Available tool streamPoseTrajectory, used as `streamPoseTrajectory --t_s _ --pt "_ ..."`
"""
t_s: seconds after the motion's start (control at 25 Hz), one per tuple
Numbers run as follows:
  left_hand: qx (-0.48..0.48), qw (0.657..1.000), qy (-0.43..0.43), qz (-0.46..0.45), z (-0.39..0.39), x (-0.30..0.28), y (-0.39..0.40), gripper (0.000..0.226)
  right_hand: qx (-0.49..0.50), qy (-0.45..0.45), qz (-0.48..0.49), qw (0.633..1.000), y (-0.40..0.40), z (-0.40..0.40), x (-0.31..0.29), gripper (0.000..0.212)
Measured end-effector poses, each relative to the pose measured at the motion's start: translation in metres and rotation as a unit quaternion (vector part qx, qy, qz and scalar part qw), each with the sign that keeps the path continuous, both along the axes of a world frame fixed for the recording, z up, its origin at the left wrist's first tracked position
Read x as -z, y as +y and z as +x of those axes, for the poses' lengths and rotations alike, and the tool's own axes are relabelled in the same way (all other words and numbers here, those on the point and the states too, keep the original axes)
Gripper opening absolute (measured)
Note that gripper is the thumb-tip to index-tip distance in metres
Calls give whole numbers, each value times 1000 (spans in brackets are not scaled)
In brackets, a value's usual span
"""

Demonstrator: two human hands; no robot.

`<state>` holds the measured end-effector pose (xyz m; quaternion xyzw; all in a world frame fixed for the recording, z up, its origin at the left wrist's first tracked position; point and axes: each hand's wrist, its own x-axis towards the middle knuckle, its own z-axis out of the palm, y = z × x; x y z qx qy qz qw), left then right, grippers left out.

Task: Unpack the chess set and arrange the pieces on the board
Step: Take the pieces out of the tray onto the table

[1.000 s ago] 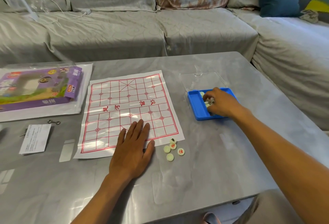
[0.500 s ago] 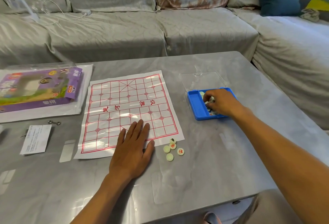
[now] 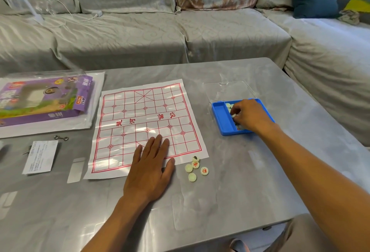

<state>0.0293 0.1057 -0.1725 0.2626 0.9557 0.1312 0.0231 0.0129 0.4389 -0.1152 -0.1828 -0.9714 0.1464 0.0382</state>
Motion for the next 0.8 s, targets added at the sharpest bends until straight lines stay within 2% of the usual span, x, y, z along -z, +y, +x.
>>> streamPoseTrajectory --t_s 0.12,0.28,0.4,0.48,0.6,0.8 --pt "-1 1000 3 1 -1 0 0 93 1 2 8 1000 -3 0 5 22" --pt "-3 1000 0 9 0 1 1 91 58 81 -40 994 -6 8 -13 19" --pt "0 1000 4 -15 0 -1 0 85 54 108 -183 976 -31 32 -40 14" --pt "0 1000 3 -16 0 -2 0 83 -15 46 -250 967 -67 57 -43 15" --pt "2 1000 5 -21 0 -2 0 85 -86 -72 -236 965 -108 83 -26 16" --pt "0 999 7 -32 0 -2 1 84 -101 -99 -183 973 -119 85 -10 26"
